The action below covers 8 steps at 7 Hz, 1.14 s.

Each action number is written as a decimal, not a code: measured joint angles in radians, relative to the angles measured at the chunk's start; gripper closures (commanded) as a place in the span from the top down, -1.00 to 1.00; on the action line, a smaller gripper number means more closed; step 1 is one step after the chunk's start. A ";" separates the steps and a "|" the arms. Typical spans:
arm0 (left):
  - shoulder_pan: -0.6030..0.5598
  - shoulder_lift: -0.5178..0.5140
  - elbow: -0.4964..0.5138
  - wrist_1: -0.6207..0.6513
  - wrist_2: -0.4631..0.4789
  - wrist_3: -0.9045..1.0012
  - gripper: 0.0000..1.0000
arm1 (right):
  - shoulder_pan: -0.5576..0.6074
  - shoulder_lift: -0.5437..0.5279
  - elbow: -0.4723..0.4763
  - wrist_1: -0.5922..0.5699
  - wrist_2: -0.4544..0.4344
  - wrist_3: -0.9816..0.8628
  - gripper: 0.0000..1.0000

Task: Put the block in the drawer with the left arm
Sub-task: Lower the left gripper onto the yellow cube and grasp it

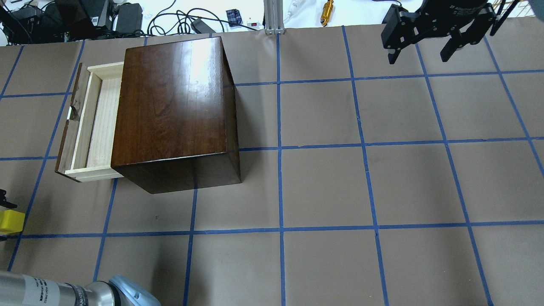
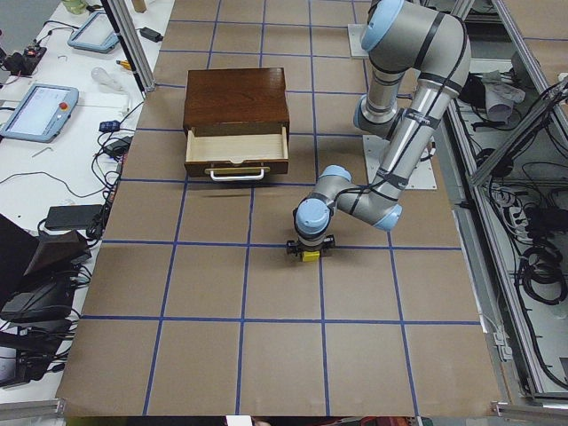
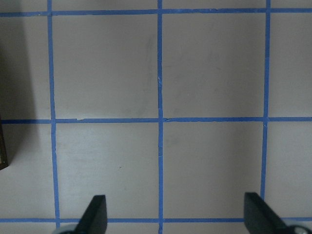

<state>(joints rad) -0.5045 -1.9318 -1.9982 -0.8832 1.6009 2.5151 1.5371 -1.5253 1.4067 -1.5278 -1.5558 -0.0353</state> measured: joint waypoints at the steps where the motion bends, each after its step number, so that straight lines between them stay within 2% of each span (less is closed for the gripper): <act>1: 0.002 -0.005 -0.002 0.002 -0.004 0.000 0.17 | 0.000 0.000 0.000 0.000 0.000 0.000 1.00; 2: 0.002 -0.006 -0.003 0.003 -0.007 0.003 -0.08 | 0.001 0.000 0.000 0.000 0.000 0.000 1.00; 3: 0.003 -0.007 -0.004 0.004 -0.008 0.008 -0.46 | 0.001 0.000 0.000 0.000 0.000 0.000 1.00; 4: 0.003 -0.007 -0.004 0.004 -0.009 0.010 -0.73 | 0.001 0.000 0.000 0.000 0.000 0.000 1.00; 6: 0.004 -0.003 -0.004 0.004 -0.008 0.002 -1.00 | 0.001 0.000 0.000 0.000 -0.001 0.000 1.00; 8: 0.002 0.016 0.001 -0.002 -0.003 -0.006 -1.00 | 0.001 0.000 0.000 0.000 0.000 0.000 1.00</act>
<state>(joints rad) -0.5029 -1.9159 -1.9975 -0.8856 1.5977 2.5094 1.5385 -1.5251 1.4067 -1.5278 -1.5556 -0.0353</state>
